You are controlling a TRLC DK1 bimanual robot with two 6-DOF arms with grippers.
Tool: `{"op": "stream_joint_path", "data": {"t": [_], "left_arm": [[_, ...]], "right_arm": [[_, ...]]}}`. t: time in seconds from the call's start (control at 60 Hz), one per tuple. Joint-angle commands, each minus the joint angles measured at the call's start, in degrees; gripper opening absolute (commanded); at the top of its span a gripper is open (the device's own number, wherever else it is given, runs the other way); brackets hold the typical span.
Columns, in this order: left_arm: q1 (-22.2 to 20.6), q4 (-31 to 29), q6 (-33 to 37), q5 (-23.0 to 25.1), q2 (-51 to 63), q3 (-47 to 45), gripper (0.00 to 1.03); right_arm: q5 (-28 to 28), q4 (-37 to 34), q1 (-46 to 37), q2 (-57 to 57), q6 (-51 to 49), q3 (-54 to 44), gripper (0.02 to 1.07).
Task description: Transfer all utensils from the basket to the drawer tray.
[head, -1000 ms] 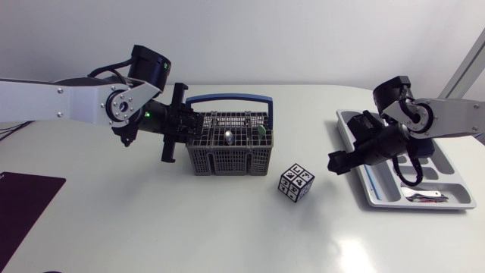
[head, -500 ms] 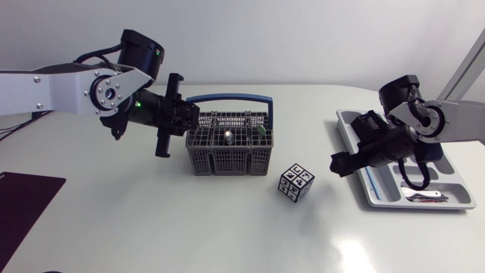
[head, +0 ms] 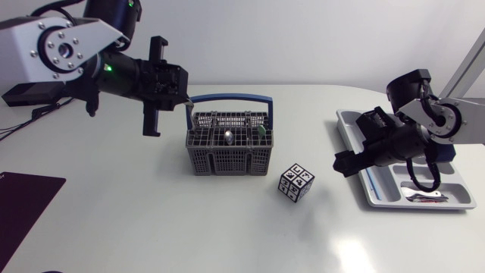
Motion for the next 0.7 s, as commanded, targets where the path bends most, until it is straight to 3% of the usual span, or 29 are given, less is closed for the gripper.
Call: {"op": "stream_joint_path", "data": {"t": [0.0, 0.217, 0.467, 0.683], "left_arm": [[-0.2, -1.6, -2.7, 0.9, -2.2, 2.8, 0.05], [-0.1, -4.5, -10.4, 2.1, -5.0, 5.4, 0.05], [-1.7, -13.7, -30.1, 8.8, -6.2, 5.8, 0.04], [-6.0, -16.5, -43.3, 14.4, -6.4, 4.8, 0.04]], "right_arm": [[0.2, -1.4, 0.7, -1.8, 1.3, -0.7, 1.01], [0.4, -3.1, 2.1, -5.7, 0.9, -0.5, 1.01], [-0.5, -4.3, 7.2, -10.6, 0.8, -0.2, 1.02], [-2.8, -5.3, 15.9, -15.6, 0.5, 0.6, 1.02]]}}
